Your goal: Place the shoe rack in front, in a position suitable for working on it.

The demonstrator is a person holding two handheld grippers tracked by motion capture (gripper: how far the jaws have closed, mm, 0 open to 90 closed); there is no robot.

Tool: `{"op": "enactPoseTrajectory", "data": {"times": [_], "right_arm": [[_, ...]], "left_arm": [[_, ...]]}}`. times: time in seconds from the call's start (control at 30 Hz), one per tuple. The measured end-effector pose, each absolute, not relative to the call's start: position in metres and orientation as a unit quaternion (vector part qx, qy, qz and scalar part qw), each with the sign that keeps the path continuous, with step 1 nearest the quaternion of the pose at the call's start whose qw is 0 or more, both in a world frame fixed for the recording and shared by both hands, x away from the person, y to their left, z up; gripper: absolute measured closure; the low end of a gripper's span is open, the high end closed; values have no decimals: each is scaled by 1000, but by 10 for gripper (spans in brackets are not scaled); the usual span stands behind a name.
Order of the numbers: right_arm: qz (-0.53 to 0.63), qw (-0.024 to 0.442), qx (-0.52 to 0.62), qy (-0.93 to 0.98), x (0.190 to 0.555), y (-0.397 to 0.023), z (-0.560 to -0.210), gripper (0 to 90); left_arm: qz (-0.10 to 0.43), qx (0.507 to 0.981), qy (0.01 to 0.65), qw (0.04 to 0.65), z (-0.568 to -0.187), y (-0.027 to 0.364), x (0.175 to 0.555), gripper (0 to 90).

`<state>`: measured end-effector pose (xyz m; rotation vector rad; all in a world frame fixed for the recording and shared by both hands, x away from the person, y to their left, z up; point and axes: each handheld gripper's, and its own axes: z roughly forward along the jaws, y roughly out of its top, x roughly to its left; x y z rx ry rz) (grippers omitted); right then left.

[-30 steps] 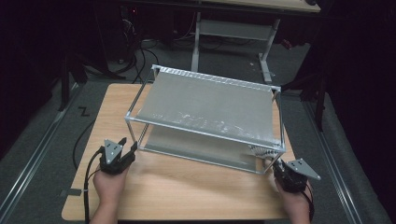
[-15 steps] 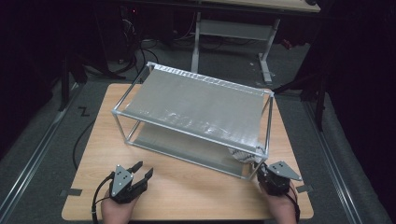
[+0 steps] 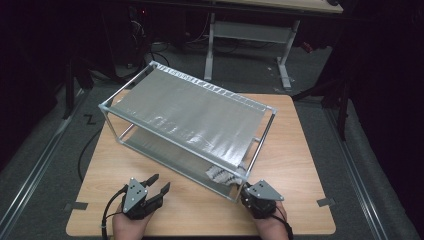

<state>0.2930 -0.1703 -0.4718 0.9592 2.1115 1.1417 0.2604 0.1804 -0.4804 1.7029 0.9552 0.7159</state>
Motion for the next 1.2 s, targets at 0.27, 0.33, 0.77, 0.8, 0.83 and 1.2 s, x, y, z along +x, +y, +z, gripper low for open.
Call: {"op": "enactPoseTrajectory", "data": {"times": [0.27, 0.33, 0.77, 0.8, 0.83, 1.2], "right_arm": [[435, 278, 348, 782, 286, -174, -467, 783], [436, 280, 355, 779, 287, -180, -466, 783], [372, 263, 443, 772, 294, -257, -482, 716], [367, 261, 450, 771, 294, -261, -485, 693], [365, 259, 455, 770, 294, -264, -487, 652], [375, 246, 461, 765, 295, -274, -491, 428]], "left_arm": [[275, 717, 369, 523, -477, 160, 254, 498], [270, 719, 364, 527, -476, 156, 253, 498], [214, 744, 286, 564, -463, 92, 254, 495], [210, 748, 278, 565, -463, 85, 255, 495], [208, 752, 271, 564, -462, 79, 256, 495], [175, 763, 231, 578, -458, 24, 273, 502]]}}
